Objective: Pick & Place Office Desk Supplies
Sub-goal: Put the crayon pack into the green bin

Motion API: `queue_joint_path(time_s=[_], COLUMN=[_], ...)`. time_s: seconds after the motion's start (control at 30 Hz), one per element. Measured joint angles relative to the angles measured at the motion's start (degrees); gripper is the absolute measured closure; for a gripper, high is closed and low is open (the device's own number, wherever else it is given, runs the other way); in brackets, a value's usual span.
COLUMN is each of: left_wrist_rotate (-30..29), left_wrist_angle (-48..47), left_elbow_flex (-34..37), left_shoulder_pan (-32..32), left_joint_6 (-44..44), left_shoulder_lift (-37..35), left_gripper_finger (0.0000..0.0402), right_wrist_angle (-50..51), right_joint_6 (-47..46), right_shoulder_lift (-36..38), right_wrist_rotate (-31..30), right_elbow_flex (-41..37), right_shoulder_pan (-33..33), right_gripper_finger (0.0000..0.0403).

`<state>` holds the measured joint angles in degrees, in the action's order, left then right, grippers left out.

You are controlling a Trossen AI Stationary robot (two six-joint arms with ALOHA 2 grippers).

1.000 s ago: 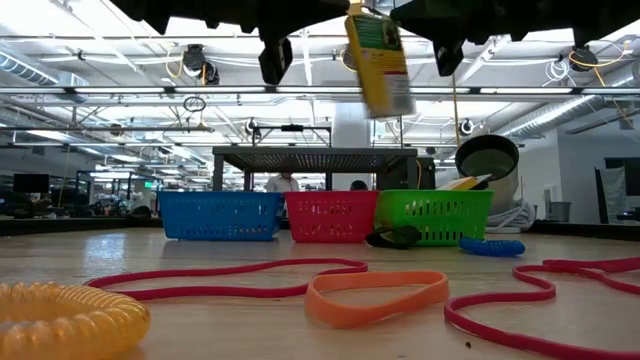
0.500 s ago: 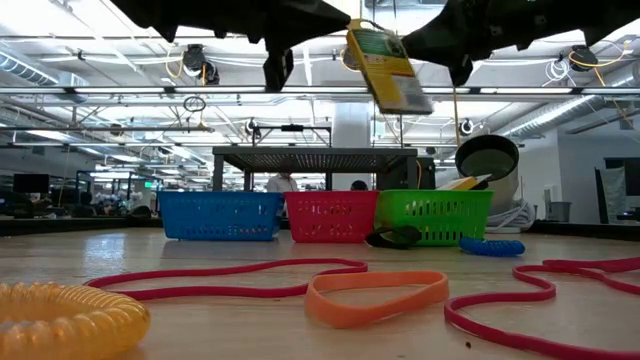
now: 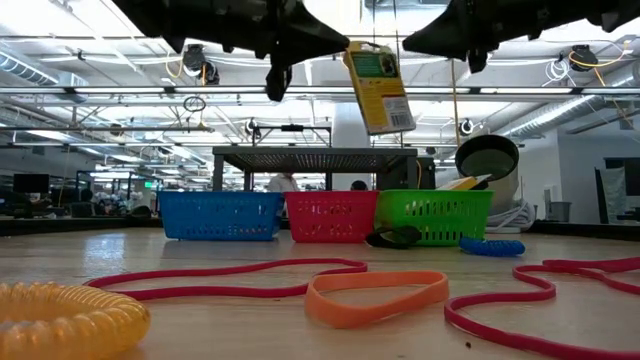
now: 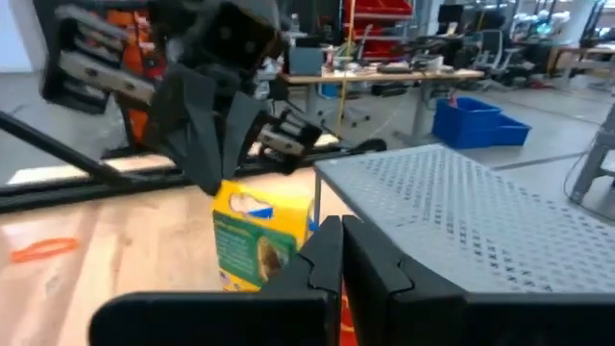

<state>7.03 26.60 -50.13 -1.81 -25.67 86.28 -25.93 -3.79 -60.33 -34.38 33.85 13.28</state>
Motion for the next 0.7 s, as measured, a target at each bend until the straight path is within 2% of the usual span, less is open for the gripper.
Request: queue_joint_path(time_s=[0.2,0.33,0.43,0.57,0.7], left_wrist_rotate=[0.0,0.5,0.8,3.2,4.7], left_wrist_angle=[-0.4,0.2,0.1,0.2,0.2], left_elbow_flex=[0.0,0.0,0.0,0.0,0.0], left_shoulder_pan=[-0.3,-0.1,0.5,2.0,3.6], left_joint_6=[0.0,-0.2,-0.4,-0.5,-0.3], left_shoulder_lift=[0.0,0.0,0.0,0.0,0.0], left_gripper_finger=[0.0398,0.0399,0.0400,0.0400,0.0400], right_wrist_angle=[-0.3,-0.3,-0.4,-0.4,-0.3], right_joint_6=[0.0,-0.1,0.0,0.0,0.0], right_shoulder_lift=[1.6,1.9,1.9,1.9,1.9], right_wrist_rotate=[2.4,10.7,13.6,13.6,13.9], right_elbow_flex=[0.0,0.0,0.0,0.0,0.0], right_shoulder_pan=[0.8,0.7,0.7,0.7,0.7], right_gripper_finger=[0.0403,0.0403,0.0399,0.0376,0.0333])
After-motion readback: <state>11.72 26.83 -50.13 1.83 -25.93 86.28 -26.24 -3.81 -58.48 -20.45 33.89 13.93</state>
